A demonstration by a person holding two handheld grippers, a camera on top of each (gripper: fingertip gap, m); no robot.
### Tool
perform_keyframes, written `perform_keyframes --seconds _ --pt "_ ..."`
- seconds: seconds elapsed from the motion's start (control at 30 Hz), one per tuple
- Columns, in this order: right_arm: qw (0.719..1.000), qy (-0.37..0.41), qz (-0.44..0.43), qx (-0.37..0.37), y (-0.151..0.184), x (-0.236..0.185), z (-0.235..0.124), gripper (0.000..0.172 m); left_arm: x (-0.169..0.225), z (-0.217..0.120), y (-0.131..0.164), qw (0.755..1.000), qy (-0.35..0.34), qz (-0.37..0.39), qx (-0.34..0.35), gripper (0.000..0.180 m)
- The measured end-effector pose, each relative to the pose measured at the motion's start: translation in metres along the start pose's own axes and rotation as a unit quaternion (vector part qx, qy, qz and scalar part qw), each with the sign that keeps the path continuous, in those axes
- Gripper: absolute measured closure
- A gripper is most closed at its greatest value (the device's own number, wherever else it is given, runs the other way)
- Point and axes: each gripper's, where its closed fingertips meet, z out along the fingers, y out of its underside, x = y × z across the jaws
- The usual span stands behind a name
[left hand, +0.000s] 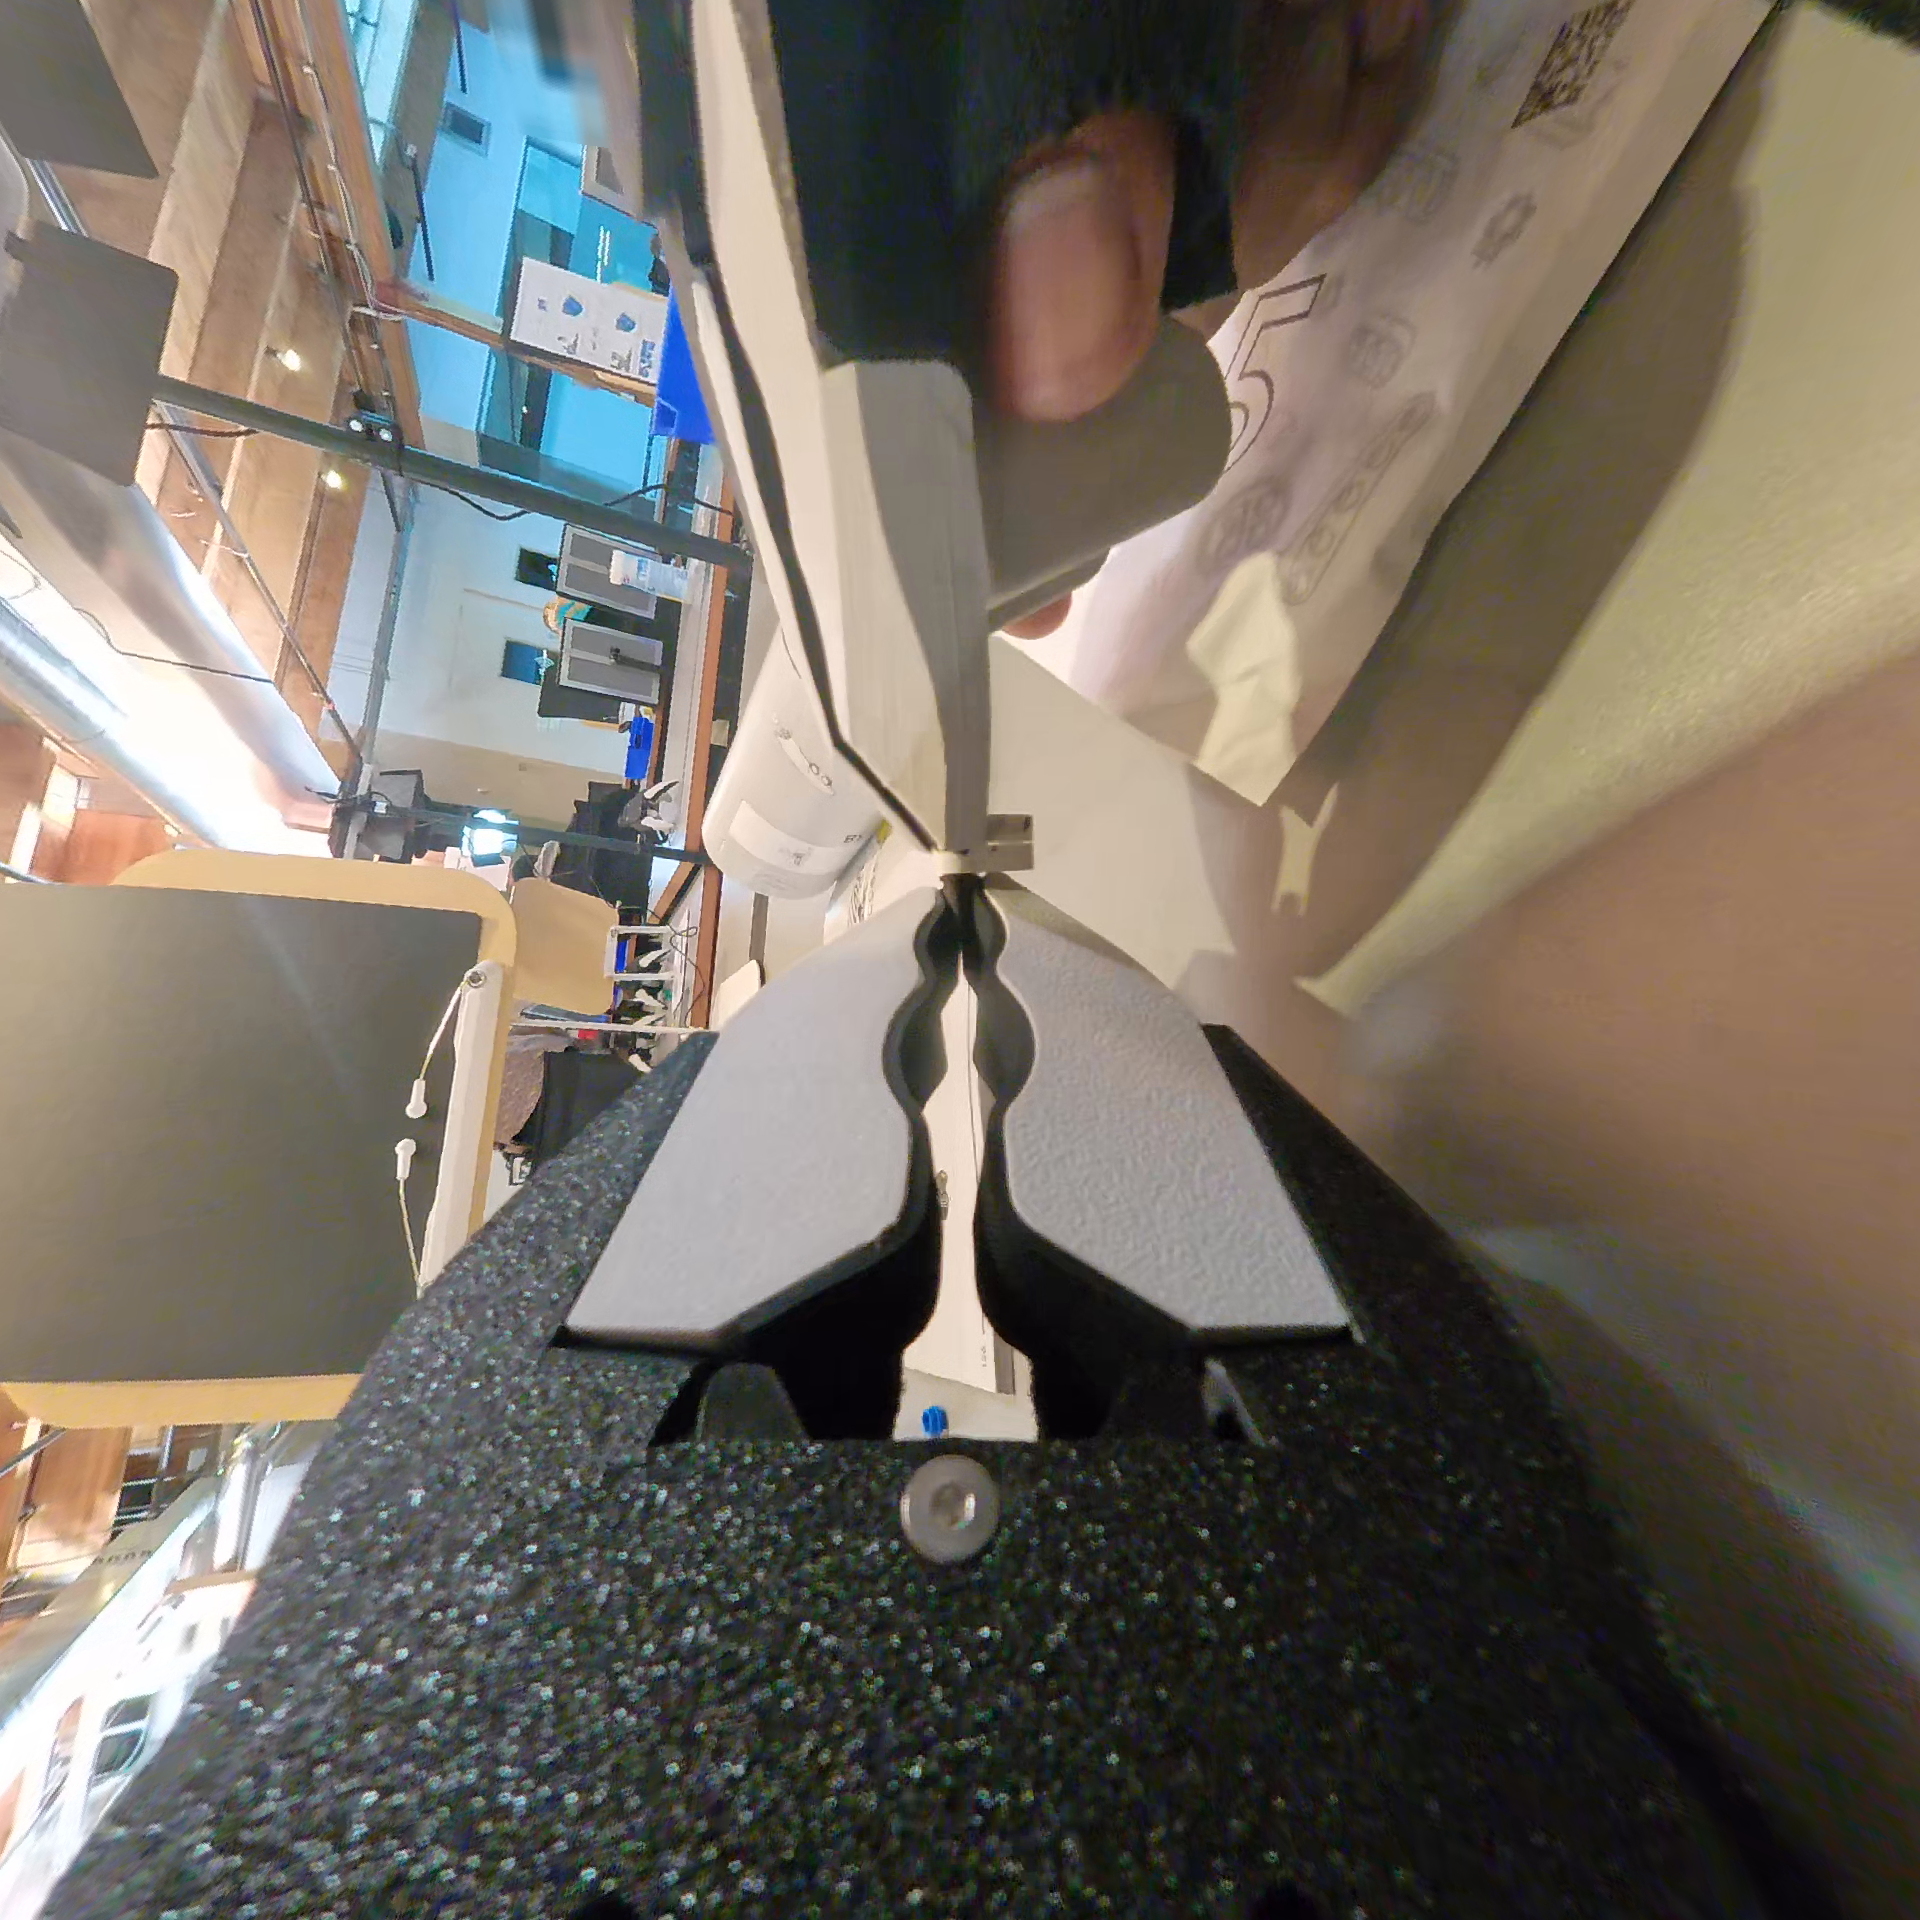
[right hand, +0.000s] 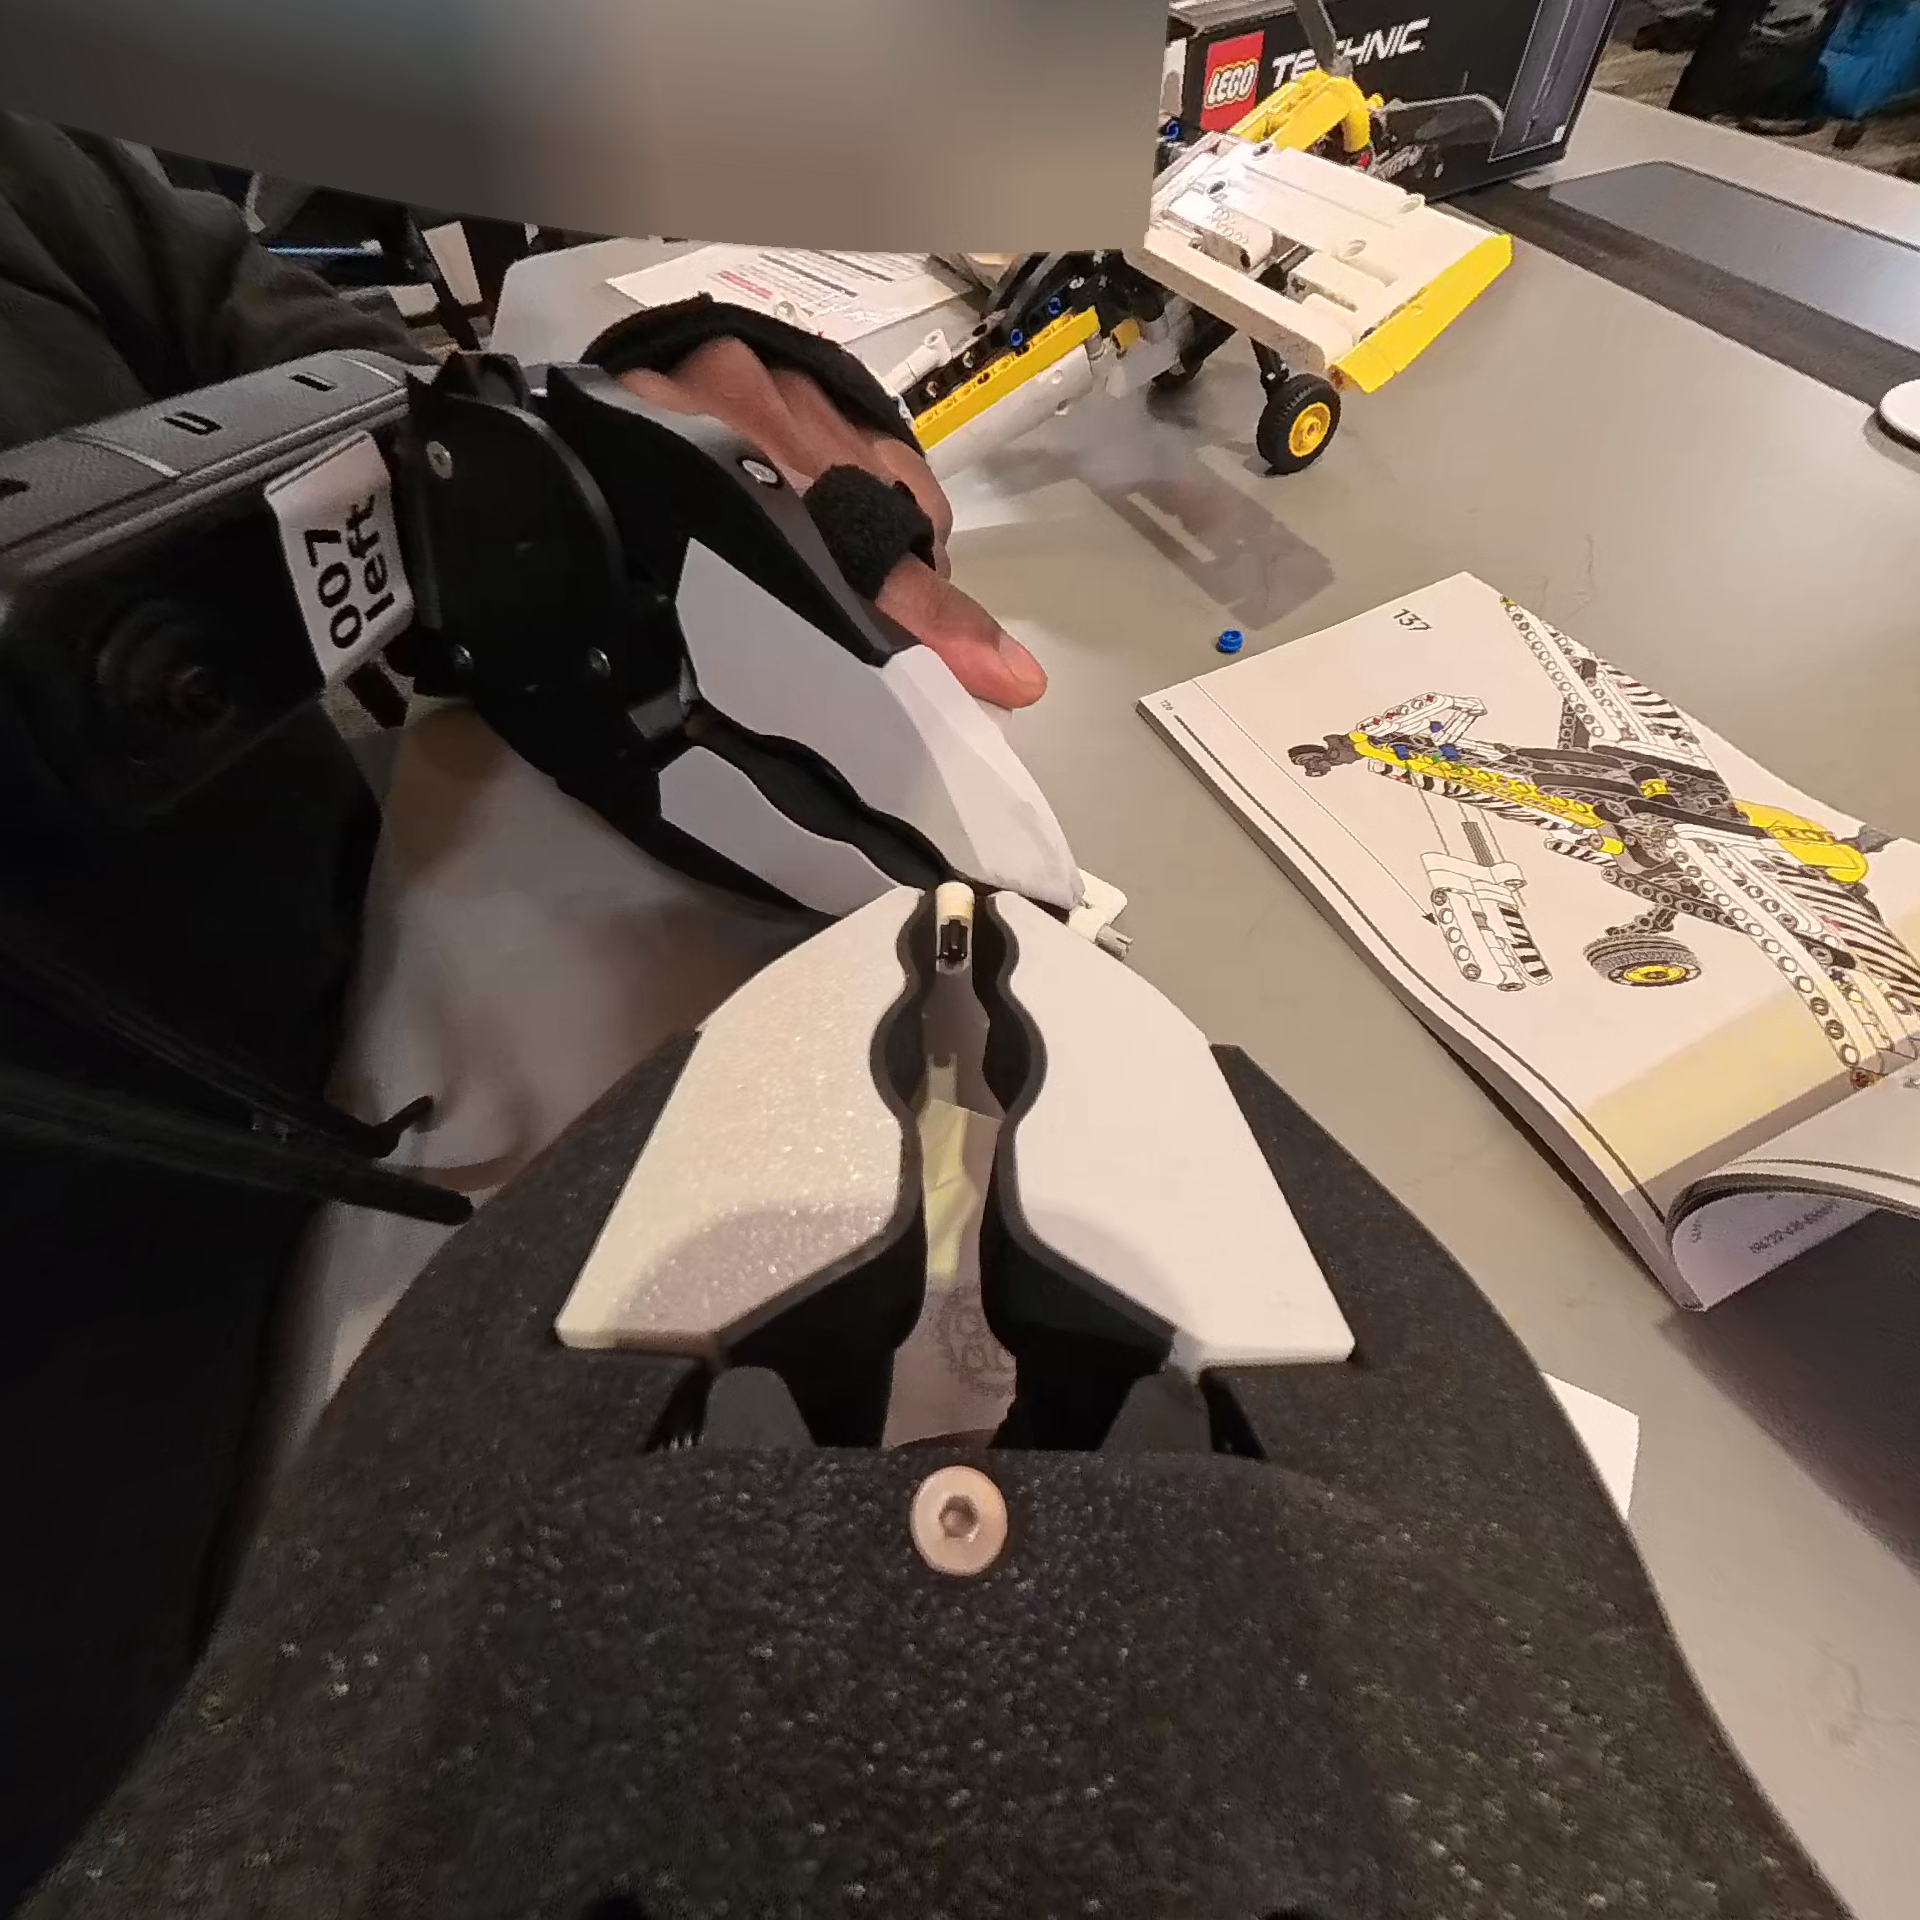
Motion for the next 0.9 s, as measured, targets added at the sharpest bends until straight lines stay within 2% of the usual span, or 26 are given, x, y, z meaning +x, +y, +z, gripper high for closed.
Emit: perform_keyframes --seconds 0.23,0.27,0.33,0.4,0.47,0.57,0.63,0.7,0.9 --pt "1.000 -0.005 0.002 0.005 0.001 0.000 -0.006 0.166 0.001 -0.001 -0.001 1.000 0.005 0.002 0.003 0.178" --pt "1.000 0.019 0.000 0.009 0.000 0.009 -0.013 0.172 -0.002 -0.002 0.017 0.999 -0.006 0.002 -0.032 0.178" --pt "0.999 0.045 0.019 0.011 0.001 0.027 -0.022 0.172 -0.016 -0.009 0.046 0.997 -0.019 -0.042 -0.055 0.178" --pt "0.999 0.035 0.024 0.010 0.000 0.024 -0.016 0.172 -0.019 -0.008 0.036 0.998 -0.024 -0.032 -0.051 0.178" --pt "1.000 0.025 -0.005 -0.003 0.002 0.012 -0.008 0.172 -0.016 -0.007 0.020 0.999 -0.011 -0.033 -0.029 0.178" --pt "0.998 0.045 -0.041 -0.012 0.005 0.014 -0.003 0.171 -0.005 -0.005 0.023 0.999 0.020 -0.035 -0.034 0.177" --pt "0.995 0.061 -0.080 -0.015 0.003 0.015 0.000 0.163 -0.001 -0.005 0.019 0.998 0.039 -0.049 -0.031 0.178" --pt "0.989 0.077 -0.125 -0.027 0.005 0.013 0.005 0.154 0.006 -0.004 0.013 0.994 0.074 -0.082 -0.021 0.178" --pt "0.969 0.104 -0.222 -0.020 -0.001 0.010 0.008 0.149 0.020 -0.007 0.013 0.973 0.159 -0.165 -0.025 0.178"
